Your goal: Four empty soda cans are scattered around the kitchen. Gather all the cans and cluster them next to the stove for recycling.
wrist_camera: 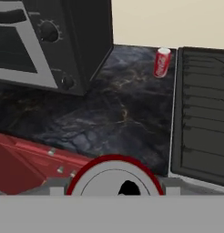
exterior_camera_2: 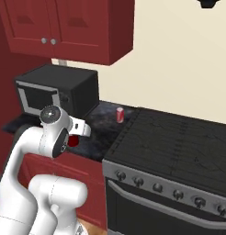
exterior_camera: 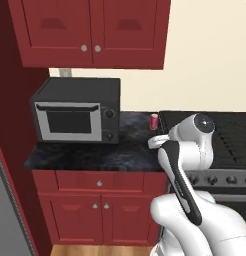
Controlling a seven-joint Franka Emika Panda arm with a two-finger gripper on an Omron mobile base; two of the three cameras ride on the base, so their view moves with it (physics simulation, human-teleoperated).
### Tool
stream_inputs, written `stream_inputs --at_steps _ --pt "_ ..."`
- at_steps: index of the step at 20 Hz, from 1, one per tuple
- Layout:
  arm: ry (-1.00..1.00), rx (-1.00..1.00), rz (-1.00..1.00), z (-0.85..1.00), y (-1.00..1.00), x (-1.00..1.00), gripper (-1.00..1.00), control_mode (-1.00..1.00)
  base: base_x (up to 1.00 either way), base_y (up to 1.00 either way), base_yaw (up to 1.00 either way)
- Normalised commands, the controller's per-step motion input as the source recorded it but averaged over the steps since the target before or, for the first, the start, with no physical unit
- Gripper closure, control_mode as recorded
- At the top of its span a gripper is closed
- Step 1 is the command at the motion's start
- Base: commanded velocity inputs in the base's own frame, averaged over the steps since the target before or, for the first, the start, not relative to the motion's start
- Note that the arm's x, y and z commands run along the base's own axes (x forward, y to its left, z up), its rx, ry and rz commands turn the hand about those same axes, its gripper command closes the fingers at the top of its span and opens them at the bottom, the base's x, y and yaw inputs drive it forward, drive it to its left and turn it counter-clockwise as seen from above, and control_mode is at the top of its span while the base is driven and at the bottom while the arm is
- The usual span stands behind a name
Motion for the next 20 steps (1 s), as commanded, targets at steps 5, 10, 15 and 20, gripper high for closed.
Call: stream_inputs --at_steps 5,10,15,20 --pt "0.00 0.00 0.00 0.00 0.00 0.00 1.00 1.00 0.55 0.18 0.11" --pt "0.00 0.00 0.00 0.00 0.00 0.00 1.00 1.00 0.52 0.25 0.09" --pt "0.00 0.00 0.00 0.00 0.00 0.00 1.00 1.00 0.37 0.23 0.07" --pt "0.12 0.00 0.03 0.00 0.09 0.15 1.00 -1.00 0.10 0.09 0.02"
